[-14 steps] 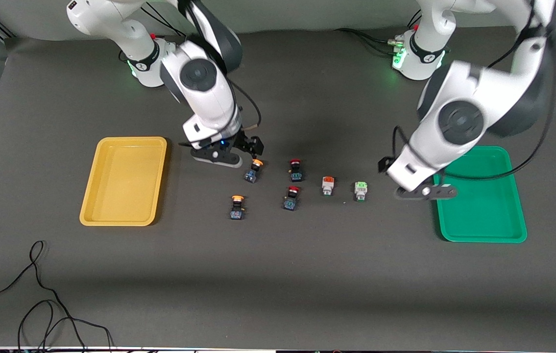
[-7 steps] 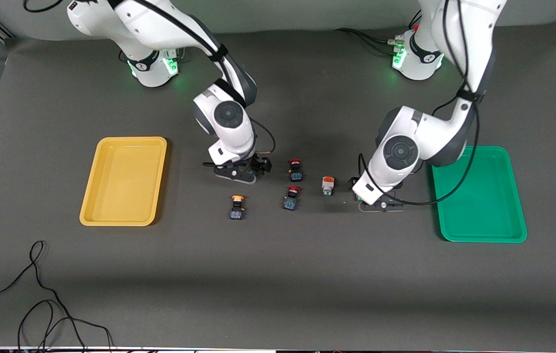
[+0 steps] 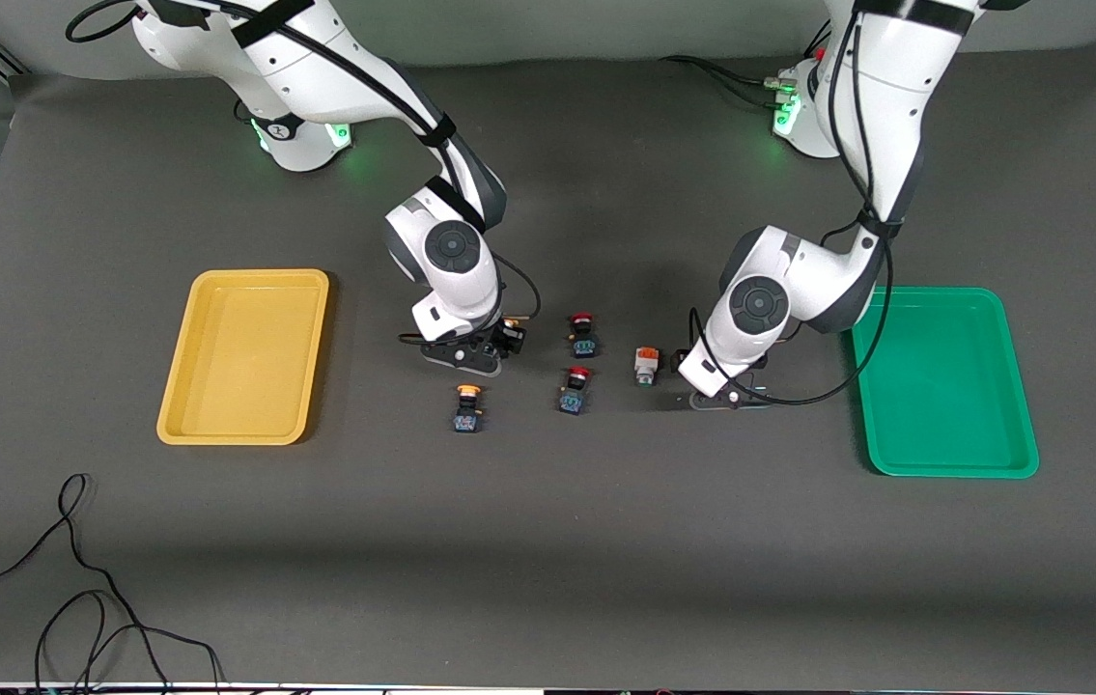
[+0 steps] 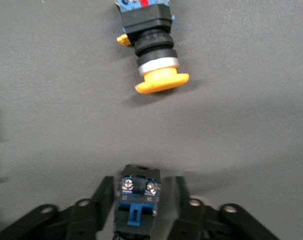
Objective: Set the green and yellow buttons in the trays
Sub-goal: 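Grasp a black button with the right gripper while the left gripper grasps a green button, then carry the black button to the yellow tray while the left gripper carries the green button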
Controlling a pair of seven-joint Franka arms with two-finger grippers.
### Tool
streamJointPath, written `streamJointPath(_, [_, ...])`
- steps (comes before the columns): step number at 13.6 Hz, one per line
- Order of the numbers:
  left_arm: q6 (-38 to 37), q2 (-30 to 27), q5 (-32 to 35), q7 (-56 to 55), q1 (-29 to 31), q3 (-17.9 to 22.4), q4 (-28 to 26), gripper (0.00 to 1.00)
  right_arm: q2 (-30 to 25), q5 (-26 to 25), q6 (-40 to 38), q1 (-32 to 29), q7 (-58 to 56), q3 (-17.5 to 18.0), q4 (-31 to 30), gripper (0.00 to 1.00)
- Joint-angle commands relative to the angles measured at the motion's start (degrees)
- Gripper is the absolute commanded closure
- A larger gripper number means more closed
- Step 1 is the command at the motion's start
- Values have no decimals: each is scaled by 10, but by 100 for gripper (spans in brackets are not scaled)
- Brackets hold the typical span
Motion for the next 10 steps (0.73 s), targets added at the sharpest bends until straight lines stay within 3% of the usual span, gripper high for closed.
streamJointPath(1, [6,-7,-5,-11,-8,6,-3,64,-11,-15,-4,8,14,-6,12,75])
streamJointPath(2, [2,-11,-5,-11,-8,7,-3,94,-32,-15,-19,7,10,-5,16,75])
streamJointPath(3, [0,-16,-5,-12,-8,6,-3,100,-50,-16,-49,7,8,-5,23,75])
streamJointPath(7, [-34,-59,-5,-29,-3,7,2,100,-103,-9,-241,-1,-27,-7,125,75])
streamJointPath(10, [-178,-124,-5,-23,16,12,40,100,-122,-6,-360,-24,-105,-22,195,75])
